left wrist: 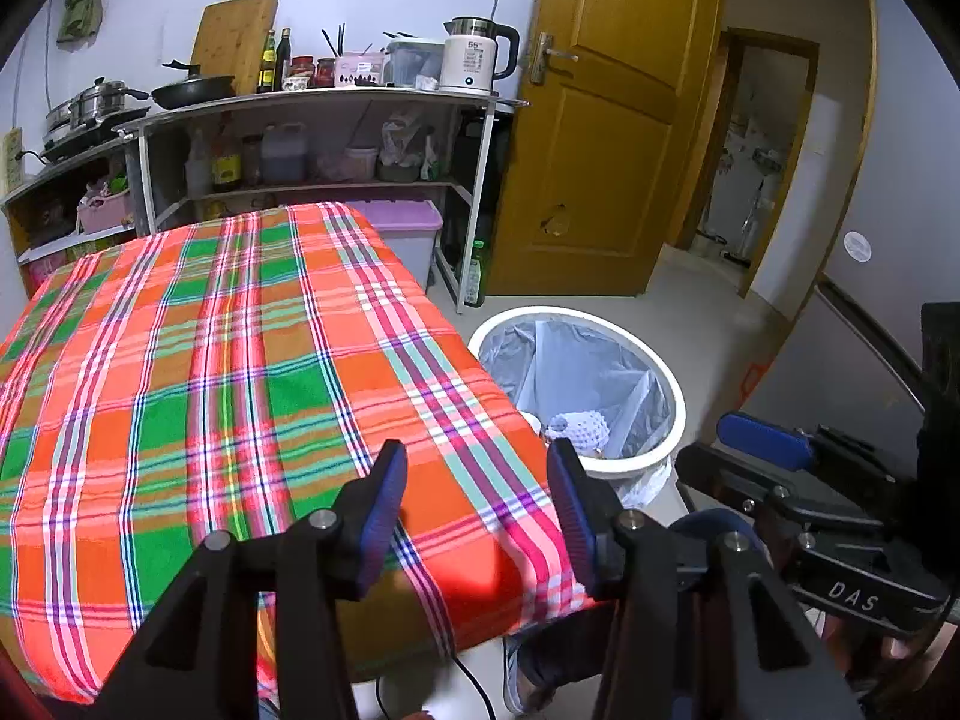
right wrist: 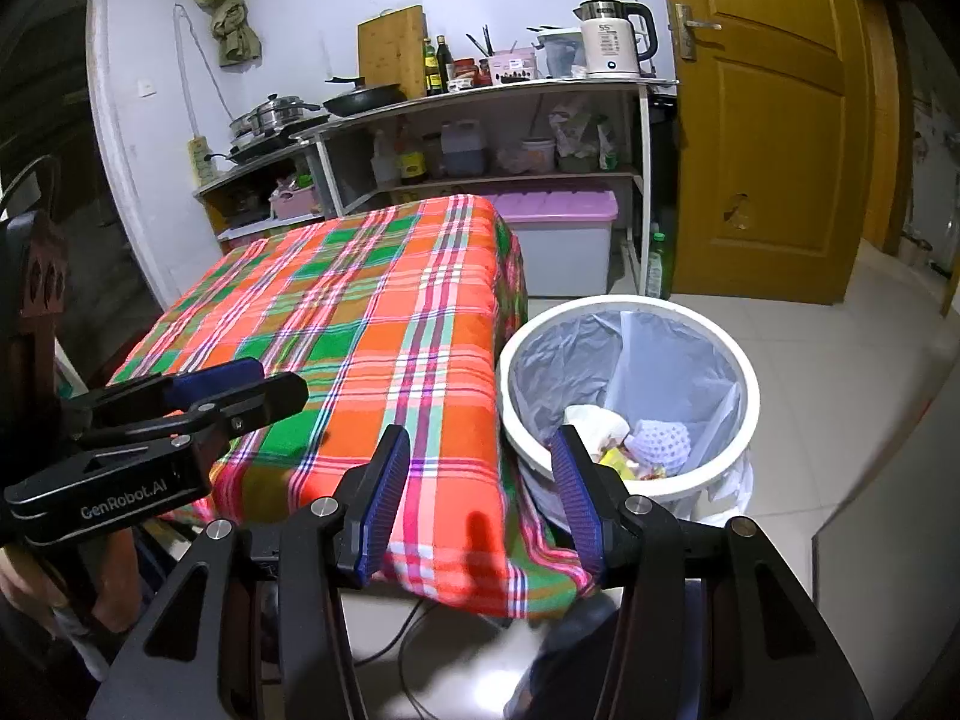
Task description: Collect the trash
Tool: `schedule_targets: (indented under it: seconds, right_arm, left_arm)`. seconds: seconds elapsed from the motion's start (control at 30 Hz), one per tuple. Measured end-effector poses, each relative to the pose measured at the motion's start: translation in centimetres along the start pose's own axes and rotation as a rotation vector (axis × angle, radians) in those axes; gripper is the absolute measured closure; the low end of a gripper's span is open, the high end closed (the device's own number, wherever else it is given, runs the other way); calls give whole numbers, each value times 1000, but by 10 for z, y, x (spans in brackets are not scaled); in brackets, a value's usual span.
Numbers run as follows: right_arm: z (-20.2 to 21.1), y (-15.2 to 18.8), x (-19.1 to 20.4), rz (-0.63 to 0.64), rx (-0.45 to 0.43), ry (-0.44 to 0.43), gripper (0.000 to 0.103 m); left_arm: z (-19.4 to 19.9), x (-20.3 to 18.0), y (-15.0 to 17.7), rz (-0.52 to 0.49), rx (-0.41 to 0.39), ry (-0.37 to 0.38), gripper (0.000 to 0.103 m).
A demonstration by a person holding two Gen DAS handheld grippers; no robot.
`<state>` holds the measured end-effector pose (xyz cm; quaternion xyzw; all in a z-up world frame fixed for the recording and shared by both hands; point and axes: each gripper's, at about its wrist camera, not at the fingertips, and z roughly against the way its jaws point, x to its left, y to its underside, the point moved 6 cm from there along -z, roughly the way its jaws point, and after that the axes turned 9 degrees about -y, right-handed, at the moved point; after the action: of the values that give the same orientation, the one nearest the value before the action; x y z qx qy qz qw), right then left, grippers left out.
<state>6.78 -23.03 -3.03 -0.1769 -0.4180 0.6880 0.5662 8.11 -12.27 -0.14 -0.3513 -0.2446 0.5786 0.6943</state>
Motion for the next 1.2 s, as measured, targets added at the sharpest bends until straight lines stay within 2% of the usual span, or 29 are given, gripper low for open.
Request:
schedule_targets:
  seconds: [0.77, 0.93, 1.2]
  right_arm:
    - [2, 6, 2, -1, 5, -6, 53]
    - [2, 5, 2, -1, 6, -6, 53]
    - [3, 5, 1, -3, 7, -5, 53]
  left_arm:
    - [3, -3, 7, 0, 6, -11, 52]
    - [4, -4, 7, -2, 5, -16, 48]
    - [4, -4, 7, -2, 6, -17, 48]
